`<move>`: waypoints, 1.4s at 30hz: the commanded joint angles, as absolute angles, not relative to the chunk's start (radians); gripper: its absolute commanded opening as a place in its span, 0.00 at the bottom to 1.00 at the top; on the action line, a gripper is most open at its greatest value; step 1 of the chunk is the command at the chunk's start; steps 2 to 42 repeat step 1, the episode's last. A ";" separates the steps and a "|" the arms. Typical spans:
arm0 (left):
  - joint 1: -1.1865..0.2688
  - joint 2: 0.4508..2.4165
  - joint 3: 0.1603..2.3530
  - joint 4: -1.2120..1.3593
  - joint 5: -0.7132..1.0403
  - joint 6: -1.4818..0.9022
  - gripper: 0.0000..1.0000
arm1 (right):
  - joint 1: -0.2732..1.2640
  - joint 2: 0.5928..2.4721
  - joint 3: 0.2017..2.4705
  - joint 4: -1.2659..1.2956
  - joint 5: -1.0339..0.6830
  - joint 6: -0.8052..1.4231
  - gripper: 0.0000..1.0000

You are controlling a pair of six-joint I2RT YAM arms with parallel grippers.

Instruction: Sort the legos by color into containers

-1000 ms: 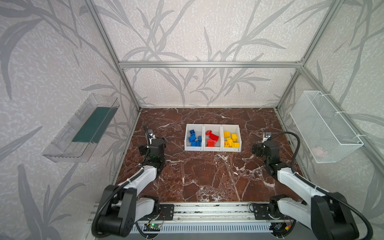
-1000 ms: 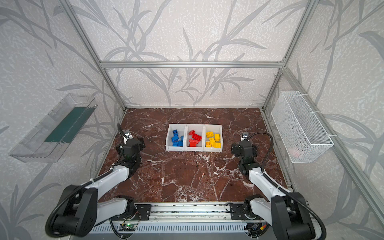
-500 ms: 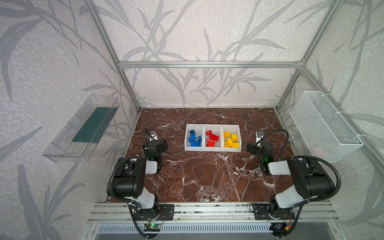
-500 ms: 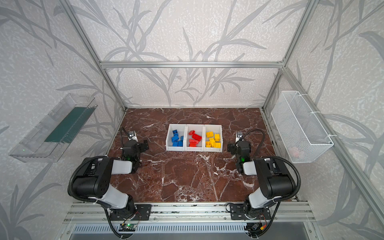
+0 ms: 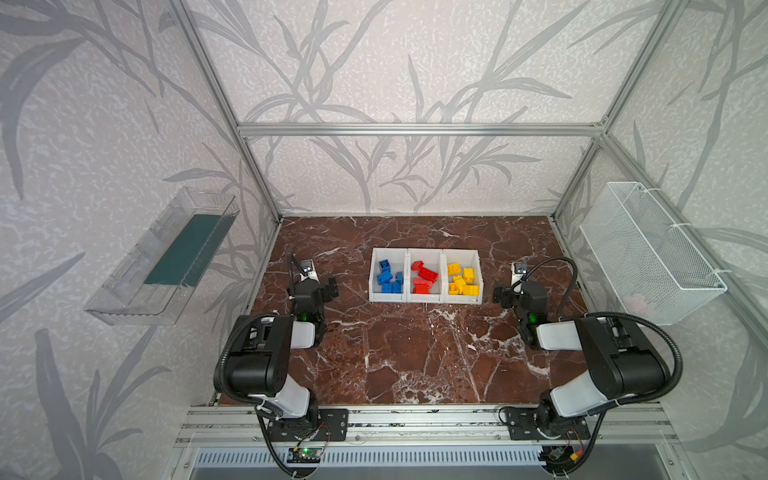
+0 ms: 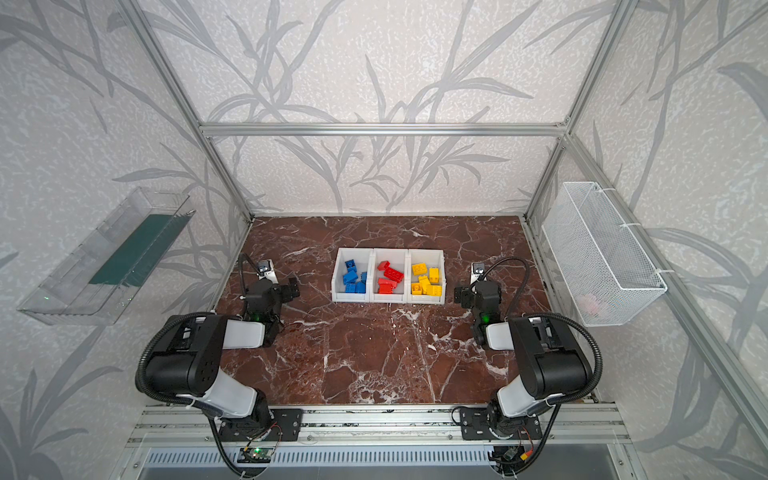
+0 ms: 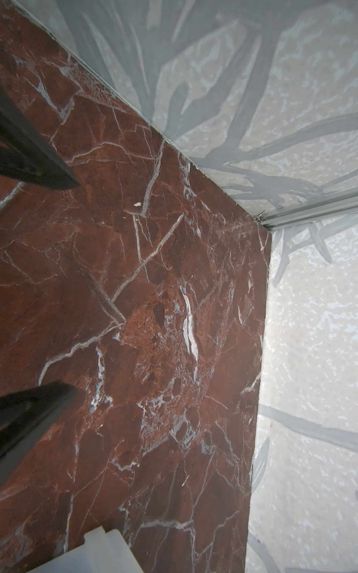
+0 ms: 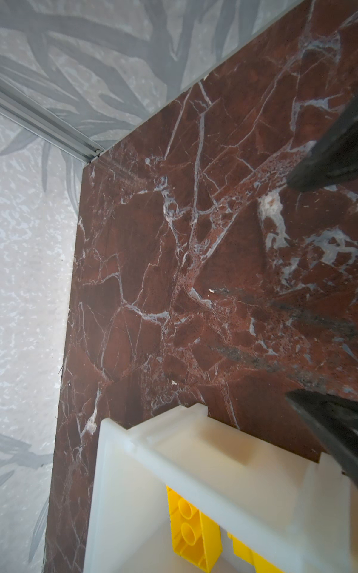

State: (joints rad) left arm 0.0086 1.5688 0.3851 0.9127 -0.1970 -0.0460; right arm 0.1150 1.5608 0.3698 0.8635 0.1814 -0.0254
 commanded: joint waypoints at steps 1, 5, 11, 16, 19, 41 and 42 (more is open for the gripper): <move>0.006 1.569 0.379 0.940 -0.187 -0.040 0.99 | 0.114 1.542 0.387 0.877 0.180 -0.032 0.99; 0.006 1.569 0.379 0.940 -0.187 -0.040 0.99 | 0.114 1.542 0.387 0.877 0.180 -0.032 0.99; 0.006 1.569 0.379 0.940 -0.187 -0.040 0.99 | 0.114 1.542 0.387 0.877 0.180 -0.032 0.99; 0.006 1.569 0.379 0.940 -0.187 -0.040 0.99 | 0.114 1.542 0.387 0.877 0.180 -0.032 0.99; 0.006 1.569 0.379 0.940 -0.187 -0.040 0.99 | 0.114 1.542 0.387 0.877 0.180 -0.032 0.99; 0.006 1.569 0.379 0.940 -0.187 -0.040 0.99 | 0.114 1.542 0.387 0.877 0.180 -0.032 0.99; 0.006 1.569 0.379 0.940 -0.187 -0.040 0.99 | 0.114 1.542 0.387 0.877 0.180 -0.032 0.99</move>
